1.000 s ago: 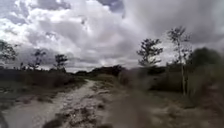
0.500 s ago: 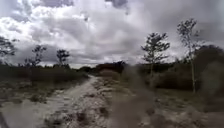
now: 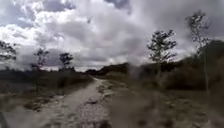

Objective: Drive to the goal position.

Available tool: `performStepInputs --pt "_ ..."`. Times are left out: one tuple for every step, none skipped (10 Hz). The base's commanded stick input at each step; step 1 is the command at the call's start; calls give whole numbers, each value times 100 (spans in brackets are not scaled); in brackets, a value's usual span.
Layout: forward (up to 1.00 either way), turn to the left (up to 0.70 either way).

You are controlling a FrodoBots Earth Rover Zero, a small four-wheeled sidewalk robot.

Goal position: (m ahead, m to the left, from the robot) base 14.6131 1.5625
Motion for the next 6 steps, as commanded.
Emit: performStepInputs --pt "69 13" --pt "69 4" --pt "69 1" --pt "69 1" --pt "69 1" --pt "69 1"
